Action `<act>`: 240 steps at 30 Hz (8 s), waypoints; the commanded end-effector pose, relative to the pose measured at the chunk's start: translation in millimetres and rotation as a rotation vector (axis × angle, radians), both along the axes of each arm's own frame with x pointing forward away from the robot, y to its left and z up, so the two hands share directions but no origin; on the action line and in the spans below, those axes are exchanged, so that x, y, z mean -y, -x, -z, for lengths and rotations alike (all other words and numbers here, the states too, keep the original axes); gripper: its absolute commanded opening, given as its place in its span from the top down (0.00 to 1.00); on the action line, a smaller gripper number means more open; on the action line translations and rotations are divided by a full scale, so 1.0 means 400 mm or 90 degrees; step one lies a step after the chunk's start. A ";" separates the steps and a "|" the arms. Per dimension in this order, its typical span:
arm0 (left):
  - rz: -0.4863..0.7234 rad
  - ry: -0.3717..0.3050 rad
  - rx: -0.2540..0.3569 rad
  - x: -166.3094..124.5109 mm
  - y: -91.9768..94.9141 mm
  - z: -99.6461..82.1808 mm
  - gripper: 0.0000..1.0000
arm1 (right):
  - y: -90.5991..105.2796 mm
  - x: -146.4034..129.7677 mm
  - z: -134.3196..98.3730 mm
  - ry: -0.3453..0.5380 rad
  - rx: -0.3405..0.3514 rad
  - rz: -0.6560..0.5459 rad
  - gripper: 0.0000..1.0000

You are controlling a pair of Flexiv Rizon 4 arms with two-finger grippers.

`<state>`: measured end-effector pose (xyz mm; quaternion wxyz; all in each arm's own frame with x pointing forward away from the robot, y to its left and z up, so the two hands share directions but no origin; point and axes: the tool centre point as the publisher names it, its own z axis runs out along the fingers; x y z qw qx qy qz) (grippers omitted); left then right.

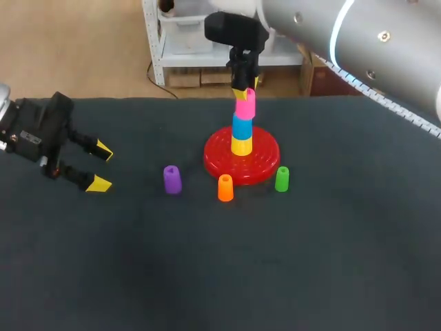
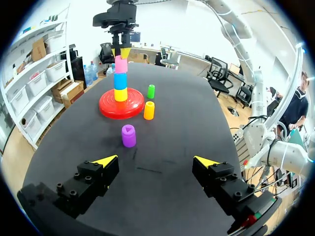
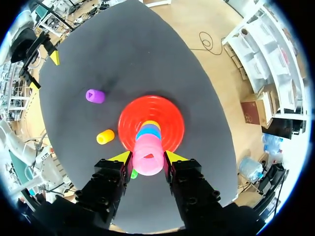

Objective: Pick up and stack the cylinders on the red base in this order: pink,purple,orange,green

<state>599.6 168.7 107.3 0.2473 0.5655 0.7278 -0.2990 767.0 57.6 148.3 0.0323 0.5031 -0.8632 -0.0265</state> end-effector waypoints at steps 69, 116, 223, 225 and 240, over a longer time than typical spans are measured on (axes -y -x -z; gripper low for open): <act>0.001 0.002 0.002 -0.002 0.001 0.003 0.00 | 0.042 -0.164 -0.022 -0.034 0.153 -0.034 0.00; 0.001 0.002 0.002 -0.002 0.001 0.003 0.00 | 0.247 -0.383 0.243 -0.088 0.031 -0.247 0.00; 0.001 0.002 0.002 -0.002 0.001 0.003 0.00 | 0.014 -0.014 -0.110 -0.008 0.009 -0.012 1.00; 0.001 0.002 0.002 -0.002 0.001 0.003 0.00 | 0.026 -0.014 -0.108 -0.009 0.007 -0.011 1.00; 0.001 0.002 0.002 -0.002 0.001 0.003 0.00 | 0.063 -0.005 -0.069 -0.010 0.015 0.016 1.00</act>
